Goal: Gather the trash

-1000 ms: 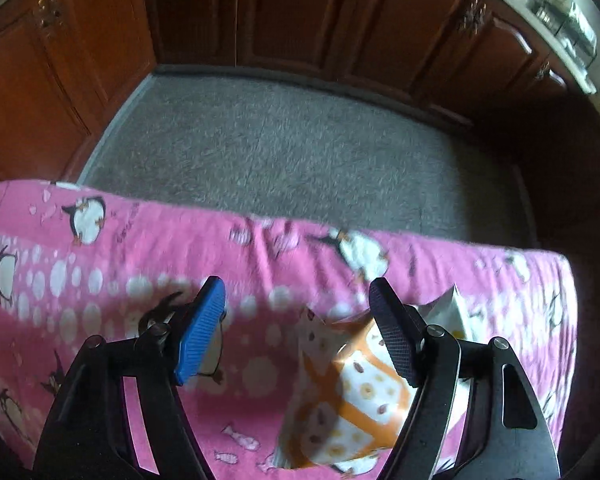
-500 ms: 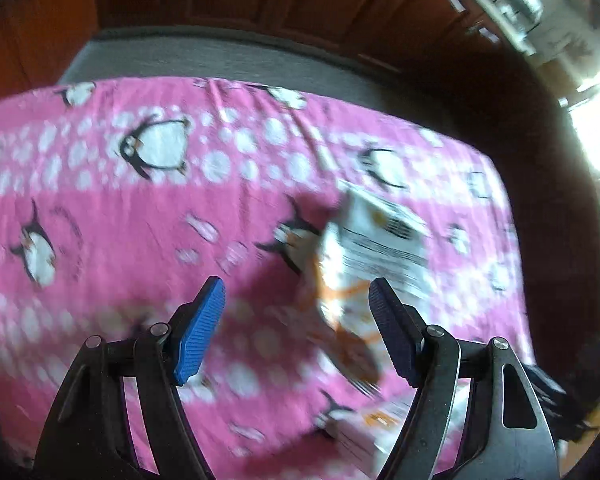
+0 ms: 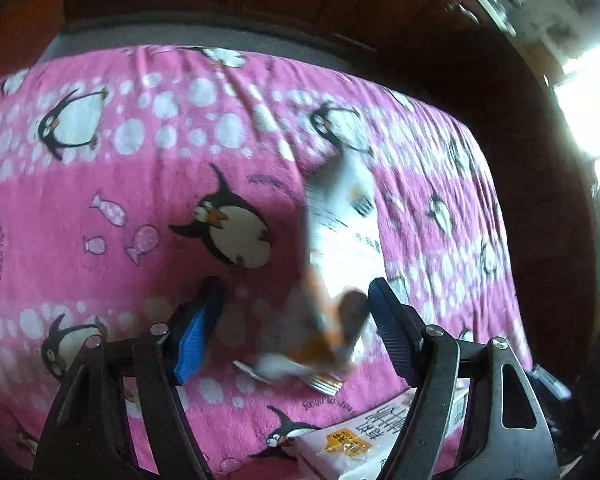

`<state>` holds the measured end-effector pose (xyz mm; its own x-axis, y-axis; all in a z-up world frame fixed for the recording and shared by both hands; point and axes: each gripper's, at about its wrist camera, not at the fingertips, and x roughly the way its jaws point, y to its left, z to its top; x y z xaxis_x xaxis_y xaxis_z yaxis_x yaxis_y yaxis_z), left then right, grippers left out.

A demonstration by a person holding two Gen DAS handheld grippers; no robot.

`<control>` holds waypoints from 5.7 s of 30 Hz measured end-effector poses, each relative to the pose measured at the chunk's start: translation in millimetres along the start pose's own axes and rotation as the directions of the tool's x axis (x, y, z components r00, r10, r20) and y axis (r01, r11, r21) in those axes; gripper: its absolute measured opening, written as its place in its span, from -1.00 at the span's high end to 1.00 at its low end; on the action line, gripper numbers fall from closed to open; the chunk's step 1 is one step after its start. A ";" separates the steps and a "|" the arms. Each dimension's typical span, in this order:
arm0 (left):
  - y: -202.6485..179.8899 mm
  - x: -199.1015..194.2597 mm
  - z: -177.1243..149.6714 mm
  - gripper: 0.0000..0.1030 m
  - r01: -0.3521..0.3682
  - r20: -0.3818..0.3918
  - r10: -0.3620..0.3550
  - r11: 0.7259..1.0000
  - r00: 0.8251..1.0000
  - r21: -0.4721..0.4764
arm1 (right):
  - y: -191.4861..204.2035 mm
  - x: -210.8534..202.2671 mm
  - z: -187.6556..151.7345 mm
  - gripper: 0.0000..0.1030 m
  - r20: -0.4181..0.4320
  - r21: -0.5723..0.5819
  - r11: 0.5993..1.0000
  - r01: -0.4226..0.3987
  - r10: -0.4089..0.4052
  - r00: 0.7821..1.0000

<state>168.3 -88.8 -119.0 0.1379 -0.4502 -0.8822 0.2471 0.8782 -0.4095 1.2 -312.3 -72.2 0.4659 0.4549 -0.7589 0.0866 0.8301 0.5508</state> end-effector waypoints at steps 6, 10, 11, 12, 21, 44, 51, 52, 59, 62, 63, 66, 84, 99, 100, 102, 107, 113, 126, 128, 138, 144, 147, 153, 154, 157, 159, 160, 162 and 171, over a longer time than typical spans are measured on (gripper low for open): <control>-12.5 -2.0 -11.1 0.38 -0.028 0.018 0.027 0.998 0.999 0.048 | 11.9 11.4 -3.8 -0.43 -0.038 -0.009 0.999 -0.039 0.038 0.999; 2.2 -26.5 -17.7 0.39 -0.021 0.074 0.020 1.000 0.997 0.011 | 22.1 26.5 -12.3 -0.43 -0.142 -0.031 0.996 -0.083 0.078 0.987; 5.1 -33.3 -19.7 0.39 -0.021 0.086 0.020 1.000 0.996 0.010 | 26.8 31.9 -15.3 -0.42 -0.176 -0.055 0.994 -0.090 0.079 0.981; 7.6 -41.1 -22.1 0.39 -0.026 0.101 0.025 1.000 0.995 0.012 | 32.1 38.2 -18.5 -0.41 -0.208 -0.088 0.992 -0.085 0.065 0.976; 24.8 -97.6 -41.8 0.39 -0.065 0.196 0.060 0.998 0.979 0.017 | 52.4 93.7 12.6 0.02 -0.135 -0.222 0.963 0.156 -0.189 0.973; 70.8 -142.5 -85.1 0.39 -0.059 0.254 0.066 0.998 0.965 -0.034 | 92.1 130.4 45.2 -0.29 -0.154 -0.126 0.992 0.006 -0.025 0.988; 72.8 -126.2 -90.2 0.39 -0.040 0.215 0.049 0.998 0.975 -0.047 | 74.9 144.0 56.1 -0.35 -0.168 0.026 1.000 0.018 -0.013 0.986; 73.2 -123.5 -94.0 0.39 -0.043 0.208 0.053 0.998 0.977 -0.048 | 74.8 145.8 60.3 -0.37 -0.159 0.037 0.999 0.010 -0.004 0.987; 80.1 -115.6 -122.1 0.39 -0.078 0.191 0.091 0.994 0.977 -0.073 | 119.5 175.9 86.3 -0.45 -0.159 -0.164 0.983 0.086 -0.113 0.981; 77.0 -109.5 -131.8 0.39 -0.106 0.183 0.116 0.992 0.976 -0.065 | 128.4 191.4 83.9 -0.49 -0.172 -0.206 0.971 0.119 -0.156 0.973; 76.1 -106.6 -134.2 0.38 -0.108 0.178 0.118 0.992 0.977 -0.062 | 130.7 194.0 81.7 -0.50 -0.168 -0.218 0.968 0.127 -0.165 0.972; 74.2 -95.8 -137.4 0.37 -0.103 0.152 0.111 0.993 0.982 -0.060 | 132.7 195.5 74.0 -0.48 -0.164 -0.266 0.957 0.117 -0.165 0.973; 55.2 -75.0 -130.9 0.49 -0.124 0.123 0.127 0.992 0.984 -0.033 | 112.6 150.6 30.1 -0.11 -0.186 -0.333 0.941 0.052 -0.120 0.975; -55.4 -76.7 -105.1 0.49 -0.069 0.175 0.040 0.984 0.984 0.162 | 20.9 0.7 7.0 -0.08 0.044 -0.100 0.995 -0.020 0.024 0.999; -66.7 -74.9 -103.3 0.49 -0.066 0.175 0.034 0.981 0.984 0.180 | 12.1 -9.6 4.8 -0.08 0.060 -0.084 0.996 -0.017 0.022 0.998; -90.9 -70.3 -99.6 0.49 -0.056 0.172 0.018 0.974 0.985 0.220 | -9.6 -33.3 -0.3 -0.08 0.099 -0.039 0.999 -0.017 0.021 0.995; -149.2 -58.0 -98.6 0.49 -0.031 0.155 -0.019 0.950 0.988 0.312 | -57.0 -77.4 -12.1 -0.08 0.174 0.057 0.998 0.005 -0.015 0.985; -212.9 -34.3 -97.7 0.49 0.004 0.122 -0.057 0.917 0.991 0.398 | -105.2 -120.7 -32.6 -0.08 0.243 0.161 0.987 0.027 -0.066 0.968; -320.7 24.5 -85.1 0.49 0.137 -0.006 -0.152 0.872 0.988 0.469 | -200.8 -184.6 -64.9 -0.07 0.305 0.398 0.912 0.099 -0.233 0.923; -335.9 35.8 -85.0 0.49 0.152 -0.025 -0.159 0.871 0.987 0.468 | -219.2 -183.2 -70.0 -0.08 0.287 0.442 0.890 0.115 -0.261 0.922; -390.5 97.5 -87.3 0.47 0.215 -0.107 -0.186 0.868 0.977 0.448 | -270.4 -167.5 -79.9 -0.08 0.216 0.577 0.797 0.180 -0.361 0.907; -396.7 117.1 -90.6 -0.17 0.264 -0.142 -0.224 0.863 0.964 0.431 | -283.0 -162.8 -86.1 -0.23 0.193 0.601 0.773 0.201 -0.385 0.902; -394.7 120.1 -92.6 -0.17 0.263 -0.146 -0.220 0.866 0.964 0.426 | -282.8 -162.7 -92.5 -0.23 0.190 0.608 0.770 0.193 -0.378 0.906; -386.4 103.7 -99.5 -0.17 0.233 -0.104 -0.208 0.857 0.973 0.461 | -274.7 -158.6 -101.4 -0.24 0.193 0.599 0.777 0.195 -0.376 0.906; -384.4 98.6 -101.3 -0.17 0.222 -0.089 -0.205 0.853 0.975 0.473 | -271.0 -158.3 -102.0 -0.24 0.192 0.596 0.778 0.201 -0.381 0.904; -377.2 87.3 -106.9 -0.17 0.202 -0.054 -0.202 0.846 0.978 0.494 | -259.9 -158.7 -100.9 -0.24 0.205 0.578 0.788 0.214 -0.393 0.896; -366.8 75.1 -108.5 -0.17 0.170 -0.017 -0.188 0.843 0.982 0.510 | -247.0 -161.0 -97.8 -0.25 0.218 0.555 0.797 0.239 -0.416 0.883; -364.6 68.7 -111.2 -0.17 0.145 0.010 -0.176 0.841 0.984 0.521 | -239.9 -163.6 -97.8 -0.25 0.227 0.541 0.803 0.250 -0.426 0.876; -361.6 57.0 -116.9 -0.17 0.109 0.059 -0.166 0.839 0.984 0.533 | -226.0 -168.1 -94.1 -0.34 0.246 0.515 0.813 0.271 -0.443 0.862; -342.7 -10.8 -138.4 -0.17 -0.026 0.288 -0.163 0.831 0.944 0.556 | -153.9 -202.3 -89.5 -0.42 0.387 0.432 0.828 0.358 -0.529 0.756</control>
<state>-50.6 -362.5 -1.3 0.3662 -0.6147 -0.6986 0.7348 0.6516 -0.1882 -185.2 -503.2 -34.6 0.6468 -0.2196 -0.7303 0.6189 0.7108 0.3344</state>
